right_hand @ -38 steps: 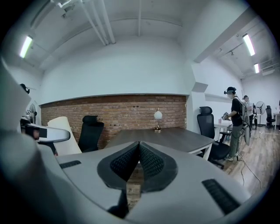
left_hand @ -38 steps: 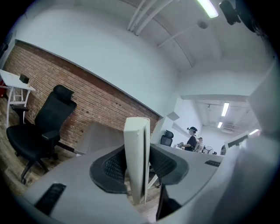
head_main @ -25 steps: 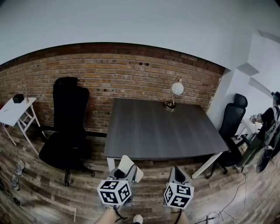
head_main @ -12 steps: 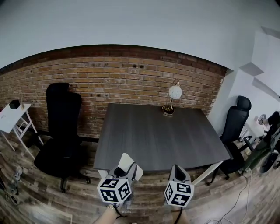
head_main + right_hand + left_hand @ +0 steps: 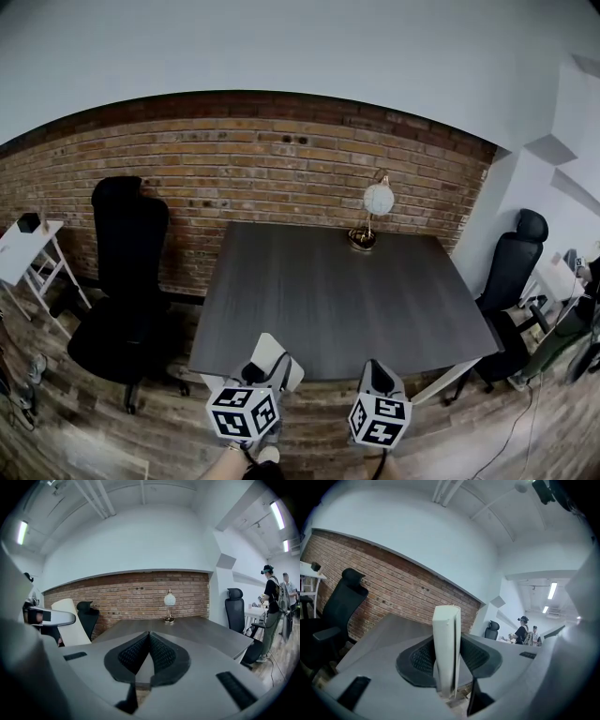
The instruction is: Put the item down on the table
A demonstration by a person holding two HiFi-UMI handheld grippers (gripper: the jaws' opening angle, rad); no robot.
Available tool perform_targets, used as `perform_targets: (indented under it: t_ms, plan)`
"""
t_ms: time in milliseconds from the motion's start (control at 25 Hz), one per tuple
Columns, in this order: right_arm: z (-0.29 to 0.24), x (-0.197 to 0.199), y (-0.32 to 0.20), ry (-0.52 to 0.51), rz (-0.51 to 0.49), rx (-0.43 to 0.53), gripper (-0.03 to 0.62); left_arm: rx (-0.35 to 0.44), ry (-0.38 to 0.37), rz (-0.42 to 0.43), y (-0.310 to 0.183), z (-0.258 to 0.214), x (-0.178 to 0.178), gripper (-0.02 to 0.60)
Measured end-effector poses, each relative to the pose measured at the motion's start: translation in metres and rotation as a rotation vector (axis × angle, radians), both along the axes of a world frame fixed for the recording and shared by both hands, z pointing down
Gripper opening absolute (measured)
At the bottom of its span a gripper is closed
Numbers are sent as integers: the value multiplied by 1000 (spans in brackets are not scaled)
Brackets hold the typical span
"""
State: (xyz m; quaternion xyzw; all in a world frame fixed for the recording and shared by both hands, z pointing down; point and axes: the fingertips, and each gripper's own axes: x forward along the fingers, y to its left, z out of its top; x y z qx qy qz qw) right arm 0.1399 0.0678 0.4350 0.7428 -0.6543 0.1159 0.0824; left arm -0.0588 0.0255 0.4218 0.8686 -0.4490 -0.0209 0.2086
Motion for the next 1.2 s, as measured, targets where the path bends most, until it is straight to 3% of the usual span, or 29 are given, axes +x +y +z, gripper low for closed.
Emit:
perform_targets:
  t_ms: [320, 800, 1200]
  plan:
    - [12, 24, -42, 14, 18, -29, 32, -18, 15, -11, -49, 11, 16, 164]
    - [-3, 59, -149, 15, 40, -9, 32, 16, 5, 15, -160, -5, 48, 164]
    - [-10, 60, -237, 53, 18, -31, 32, 27, 14, -19, -248, -11, 43, 164]
